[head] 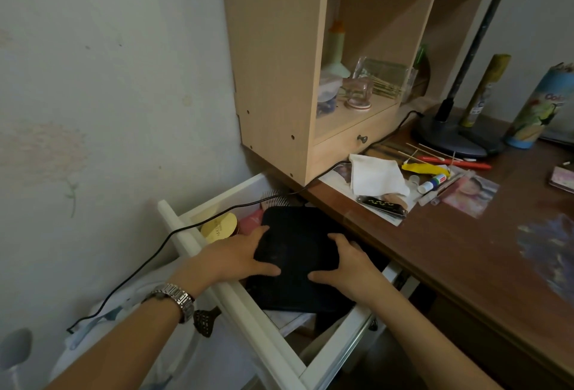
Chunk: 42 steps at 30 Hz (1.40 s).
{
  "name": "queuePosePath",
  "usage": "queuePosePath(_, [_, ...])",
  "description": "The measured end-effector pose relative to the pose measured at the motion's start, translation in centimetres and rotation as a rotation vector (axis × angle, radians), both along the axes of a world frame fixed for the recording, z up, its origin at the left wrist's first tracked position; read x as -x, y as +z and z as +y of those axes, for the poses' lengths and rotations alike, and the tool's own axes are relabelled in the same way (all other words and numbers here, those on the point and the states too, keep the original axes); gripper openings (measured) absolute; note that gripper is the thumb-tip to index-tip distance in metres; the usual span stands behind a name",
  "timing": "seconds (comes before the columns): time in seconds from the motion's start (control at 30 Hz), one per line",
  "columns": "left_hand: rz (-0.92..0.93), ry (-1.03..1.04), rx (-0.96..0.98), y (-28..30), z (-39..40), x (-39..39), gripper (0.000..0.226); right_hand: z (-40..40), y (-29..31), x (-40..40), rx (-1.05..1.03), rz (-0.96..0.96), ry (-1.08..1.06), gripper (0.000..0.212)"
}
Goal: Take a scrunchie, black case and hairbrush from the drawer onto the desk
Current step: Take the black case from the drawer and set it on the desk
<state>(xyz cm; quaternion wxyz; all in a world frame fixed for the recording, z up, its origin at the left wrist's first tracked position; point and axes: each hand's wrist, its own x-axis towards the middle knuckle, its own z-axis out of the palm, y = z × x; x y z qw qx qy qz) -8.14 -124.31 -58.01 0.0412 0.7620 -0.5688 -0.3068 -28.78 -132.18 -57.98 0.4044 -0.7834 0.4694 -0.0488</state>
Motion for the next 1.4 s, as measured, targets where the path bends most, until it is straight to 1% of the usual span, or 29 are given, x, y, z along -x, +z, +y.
queuePosePath(0.07, [0.034,-0.021,-0.040,-0.1,0.0,-0.1,0.103,-0.1,-0.3,0.0,-0.003,-0.009,-0.017,0.090])
queuePosePath(0.17, [0.084,-0.009,-0.032,-0.3,0.1,-0.4,0.110,-0.1,-0.7,-0.1,0.011,-0.018,-0.043,0.090])
queuePosePath(0.37, [0.112,0.007,0.017,-0.5,0.0,-0.5,0.106,-0.1,-1.0,-0.3,0.029,-0.037,-0.083,0.090])
queuePosePath(0.53, [0.207,0.049,0.081,-0.3,0.2,-0.8,0.100,0.1,-1.0,-0.1,0.025,-0.088,-0.108,0.088])
queuePosePath(0.63, [0.240,0.096,0.141,0.0,0.4,-0.5,0.103,0.0,-0.8,0.1,0.004,-0.108,-0.102,0.087])
queuePosePath(0.8, [0.375,0.171,0.181,1.0,0.9,-0.2,0.118,-0.2,-0.2,0.4,-0.072,-0.132,-0.097,0.091])
queuePosePath(0.97, [0.338,0.168,0.181,1.8,1.3,0.0,0.102,0.1,0.4,0.9,-0.123,-0.119,-0.066,0.097])
queuePosePath(1.07, [0.293,0.158,0.154,2.0,1.8,0.2,0.104,0.3,0.6,1.1,-0.140,-0.111,-0.047,0.098])
queuePosePath(1.23, [0.334,0.182,0.169,2.8,2.6,0.0,0.111,0.7,1.3,1.5,-0.184,-0.141,-0.037,0.099])
queuePosePath(1.3, [0.338,0.192,0.171,3.3,3.0,0.0,0.109,1.0,1.8,1.6,-0.209,-0.159,-0.031,0.099])
queuePosePath(1.4, [0.331,0.181,0.175,4.2,3.6,0.2,0.101,1.5,2.4,1.7,-0.249,-0.173,-0.029,0.105])
